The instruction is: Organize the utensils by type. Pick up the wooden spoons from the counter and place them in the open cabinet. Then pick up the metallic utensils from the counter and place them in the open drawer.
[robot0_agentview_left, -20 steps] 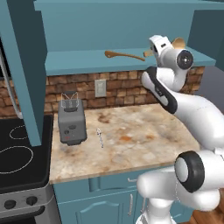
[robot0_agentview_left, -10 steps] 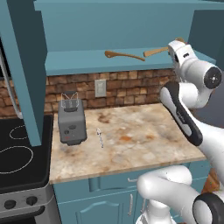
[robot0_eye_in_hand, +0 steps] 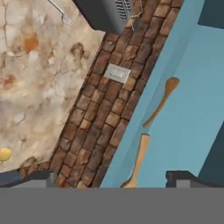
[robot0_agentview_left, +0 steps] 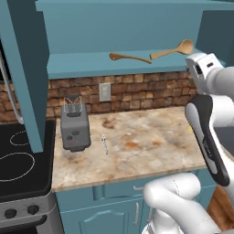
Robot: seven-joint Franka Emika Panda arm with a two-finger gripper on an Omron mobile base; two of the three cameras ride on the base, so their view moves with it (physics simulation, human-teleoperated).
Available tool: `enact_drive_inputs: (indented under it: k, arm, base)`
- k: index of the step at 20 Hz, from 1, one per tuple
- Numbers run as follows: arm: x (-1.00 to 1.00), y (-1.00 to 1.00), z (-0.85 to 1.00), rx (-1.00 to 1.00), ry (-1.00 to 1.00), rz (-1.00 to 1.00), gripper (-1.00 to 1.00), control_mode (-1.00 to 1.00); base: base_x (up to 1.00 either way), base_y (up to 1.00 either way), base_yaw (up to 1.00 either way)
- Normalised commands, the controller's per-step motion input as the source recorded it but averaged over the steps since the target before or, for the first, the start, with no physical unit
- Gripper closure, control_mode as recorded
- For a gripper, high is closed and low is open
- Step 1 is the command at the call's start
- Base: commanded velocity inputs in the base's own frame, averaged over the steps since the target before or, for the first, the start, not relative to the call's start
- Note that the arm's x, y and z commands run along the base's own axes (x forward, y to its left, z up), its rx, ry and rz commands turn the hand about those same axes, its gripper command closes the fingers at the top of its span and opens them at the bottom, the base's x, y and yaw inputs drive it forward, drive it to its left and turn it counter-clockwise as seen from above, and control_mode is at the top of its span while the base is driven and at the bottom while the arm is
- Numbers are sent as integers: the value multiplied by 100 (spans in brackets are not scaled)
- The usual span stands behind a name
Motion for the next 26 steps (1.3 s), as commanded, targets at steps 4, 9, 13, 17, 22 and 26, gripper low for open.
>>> enact_drive_inputs:
  k: [4, 9, 13, 17, 22, 26]
  arm:
    - [-67, 0, -49, 0, 37, 0, -100, -100]
    - [-20, 0, -61, -3, 32, 0, -100, -100]
    - [0, 1, -49, 1, 21, -11, -100, -100]
    - [0, 0, -45, 8, 0, -53, -100, -100]
    - [0, -1, -37, 18, -2, -73, -100, -100]
    - [0, -25, -30, 26, -7, -77, -100, -100]
  base:
    - [0, 0, 0]
    - [0, 0, 0]
    - [0, 0, 0]
    - [0, 0, 0]
    - [0, 0, 0]
    - [0, 0, 0]
